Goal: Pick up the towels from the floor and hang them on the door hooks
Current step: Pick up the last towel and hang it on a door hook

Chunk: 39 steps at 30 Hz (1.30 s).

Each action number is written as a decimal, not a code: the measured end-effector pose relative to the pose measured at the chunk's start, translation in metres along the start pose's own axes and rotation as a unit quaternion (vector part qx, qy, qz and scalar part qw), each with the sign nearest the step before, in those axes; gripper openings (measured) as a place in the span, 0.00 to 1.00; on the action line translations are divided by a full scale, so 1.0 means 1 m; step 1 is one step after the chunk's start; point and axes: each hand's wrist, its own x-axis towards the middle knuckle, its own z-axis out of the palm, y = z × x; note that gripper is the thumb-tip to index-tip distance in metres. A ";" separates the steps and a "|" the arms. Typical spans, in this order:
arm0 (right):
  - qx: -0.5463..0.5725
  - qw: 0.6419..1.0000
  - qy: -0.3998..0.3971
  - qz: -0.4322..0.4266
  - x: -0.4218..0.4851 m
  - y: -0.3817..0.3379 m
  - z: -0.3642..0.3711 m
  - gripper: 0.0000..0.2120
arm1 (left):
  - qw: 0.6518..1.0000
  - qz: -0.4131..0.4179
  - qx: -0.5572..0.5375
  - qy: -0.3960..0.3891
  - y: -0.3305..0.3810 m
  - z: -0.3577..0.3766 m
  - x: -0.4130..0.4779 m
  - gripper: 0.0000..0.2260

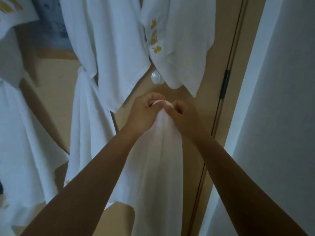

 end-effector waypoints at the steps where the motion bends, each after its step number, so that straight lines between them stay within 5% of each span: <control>1: -0.043 0.998 0.024 -0.044 0.012 0.002 0.003 0.14 | 1.000 0.004 -0.001 0.009 -0.003 0.000 0.009 0.05; 3: -0.154 0.972 0.089 -0.152 0.030 0.005 0.006 0.14 | 1.000 0.011 0.001 0.019 -0.011 0.002 0.025 0.05; 5: -0.279 0.910 0.148 -0.268 0.047 0.002 0.006 0.13 | 1.000 0.010 -0.004 0.024 -0.019 0.005 0.037 0.07; 9: -0.399 0.794 0.147 -0.434 0.098 -0.007 0.000 0.09 | 0.999 0.027 0.006 0.046 -0.035 0.011 0.052 0.12; 13: -0.573 0.693 0.059 -0.434 0.160 -0.005 -0.004 0.15 | 0.995 0.027 0.011 0.090 -0.041 0.014 0.067 0.05; 18: -0.630 0.647 0.020 -0.430 0.183 0.006 -0.022 0.16 | 0.992 0.054 0.028 0.114 -0.043 0.021 0.086 0.11; 24: -0.581 0.667 0.150 -0.442 0.191 0.040 -0.052 0.10 | 0.986 0.093 0.044 0.135 -0.035 0.038 0.114 0.13; 32: -0.396 0.843 0.131 -0.340 0.175 0.036 -0.034 0.16 | 0.981 0.101 0.084 0.139 -0.034 0.035 0.137 0.11; 39: -0.387 0.852 0.177 -0.305 0.172 0.030 -0.014 0.14 | 0.979 0.081 0.087 0.164 -0.042 0.021 0.151 0.06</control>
